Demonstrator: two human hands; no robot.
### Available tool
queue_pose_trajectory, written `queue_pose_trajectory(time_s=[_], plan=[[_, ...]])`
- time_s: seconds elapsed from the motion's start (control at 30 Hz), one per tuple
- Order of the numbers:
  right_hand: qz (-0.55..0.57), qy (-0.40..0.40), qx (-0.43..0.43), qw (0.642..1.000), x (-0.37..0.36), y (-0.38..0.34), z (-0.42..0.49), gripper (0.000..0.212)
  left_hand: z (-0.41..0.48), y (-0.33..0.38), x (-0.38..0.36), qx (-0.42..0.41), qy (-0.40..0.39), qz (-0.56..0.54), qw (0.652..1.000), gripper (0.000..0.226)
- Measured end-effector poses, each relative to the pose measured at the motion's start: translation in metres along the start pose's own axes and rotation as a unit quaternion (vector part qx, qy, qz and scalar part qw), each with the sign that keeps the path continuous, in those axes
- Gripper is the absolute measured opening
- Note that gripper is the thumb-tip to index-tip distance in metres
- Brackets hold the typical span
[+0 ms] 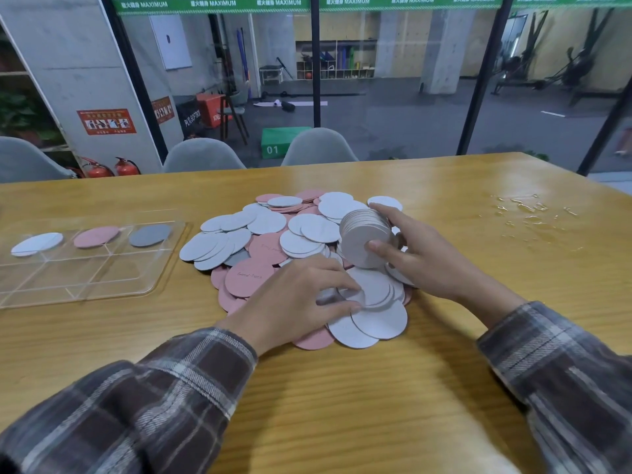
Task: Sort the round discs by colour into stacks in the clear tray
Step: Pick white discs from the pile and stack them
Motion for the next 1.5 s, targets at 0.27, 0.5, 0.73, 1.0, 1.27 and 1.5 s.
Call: queue_pose_trajectory(time_s=[0.27,0.5,0.73,1.0,1.27,1.5], plan=[[0.032,-0.017,-0.019,0.999,0.007,0.011,-0.011,0.062,-0.005,0.003,0.008,-0.039,0.033,0.011,0.999,0.021],[0.073,-0.031,-0.027,0.997,0.001,0.009,-0.011,0.059,-0.003,0.008,0.026,-0.030,0.138,0.044,0.989,0.012],[0.109,-0.067,-0.022,0.991,-0.005,0.007,-0.014,0.055,0.005,-0.002,0.033,0.036,0.215,-0.007,0.976,0.011],[0.032,-0.065,0.016,0.997,-0.012,0.000,-0.014,0.068,0.009,-0.007,0.031,0.072,0.243,-0.040,0.967,0.012],[0.024,-0.039,0.011,0.999,-0.005,0.006,-0.011,0.069,0.007,-0.006,0.026,0.073,0.176,-0.027,0.981,0.024],[0.046,-0.025,-0.012,0.999,-0.002,0.012,-0.009,0.065,0.002,-0.009,-0.001,0.091,0.014,-0.005,0.996,0.042]])
Point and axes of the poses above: each hand's wrist, its own z-axis towards the middle knuckle, its own x-axis out of the back of the hand, y = z × x, the point moved 8 cm from there along z, towards the middle knuckle, and after that the axes turned 7 degrees about -x, right-handed, at the moved point
